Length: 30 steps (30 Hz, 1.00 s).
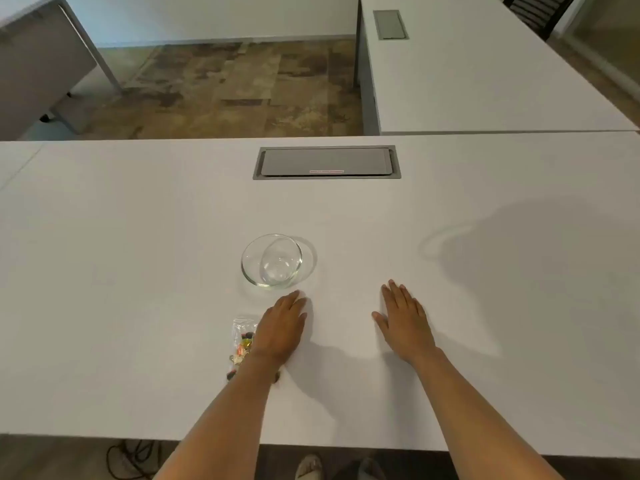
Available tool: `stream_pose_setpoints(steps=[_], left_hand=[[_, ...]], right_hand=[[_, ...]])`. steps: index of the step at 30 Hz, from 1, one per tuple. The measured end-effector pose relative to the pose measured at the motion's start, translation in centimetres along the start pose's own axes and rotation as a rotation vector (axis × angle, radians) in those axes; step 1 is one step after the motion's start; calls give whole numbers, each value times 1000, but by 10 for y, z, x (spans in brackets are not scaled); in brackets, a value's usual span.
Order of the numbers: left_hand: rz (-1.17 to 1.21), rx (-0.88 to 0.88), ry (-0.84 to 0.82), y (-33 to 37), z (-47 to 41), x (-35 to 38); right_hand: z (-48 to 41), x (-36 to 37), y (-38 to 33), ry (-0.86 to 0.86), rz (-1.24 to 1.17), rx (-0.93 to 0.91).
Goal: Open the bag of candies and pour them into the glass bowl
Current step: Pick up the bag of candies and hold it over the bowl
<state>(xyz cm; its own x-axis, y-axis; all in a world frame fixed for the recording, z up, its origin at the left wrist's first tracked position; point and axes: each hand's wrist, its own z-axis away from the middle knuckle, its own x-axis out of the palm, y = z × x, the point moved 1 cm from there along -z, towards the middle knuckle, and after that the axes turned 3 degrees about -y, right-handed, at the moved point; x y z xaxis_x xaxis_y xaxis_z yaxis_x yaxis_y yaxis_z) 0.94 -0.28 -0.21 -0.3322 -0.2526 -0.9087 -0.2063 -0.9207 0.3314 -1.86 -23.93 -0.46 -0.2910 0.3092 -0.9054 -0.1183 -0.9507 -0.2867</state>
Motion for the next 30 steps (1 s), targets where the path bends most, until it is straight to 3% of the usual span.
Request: stream_pose_setpoints(steps=[5, 10, 16, 19, 30], left_hand=[[73, -68, 32, -33, 12, -21], [-2, -128, -8, -57, 20, -33], [-10, -167, -93, -57, 20, -36], [99, -187, -89, -53, 25, -34], [549, -164, -144, 0, 25, -70]], right_hand=[[2, -4, 1, -30, 10, -13], [6, -5, 1, -69, 11, -18], [9, -6, -1, -101, 0, -20], [10, -8, -2, -108, -15, -23], [9, -38, -45, 56, -601, -86]])
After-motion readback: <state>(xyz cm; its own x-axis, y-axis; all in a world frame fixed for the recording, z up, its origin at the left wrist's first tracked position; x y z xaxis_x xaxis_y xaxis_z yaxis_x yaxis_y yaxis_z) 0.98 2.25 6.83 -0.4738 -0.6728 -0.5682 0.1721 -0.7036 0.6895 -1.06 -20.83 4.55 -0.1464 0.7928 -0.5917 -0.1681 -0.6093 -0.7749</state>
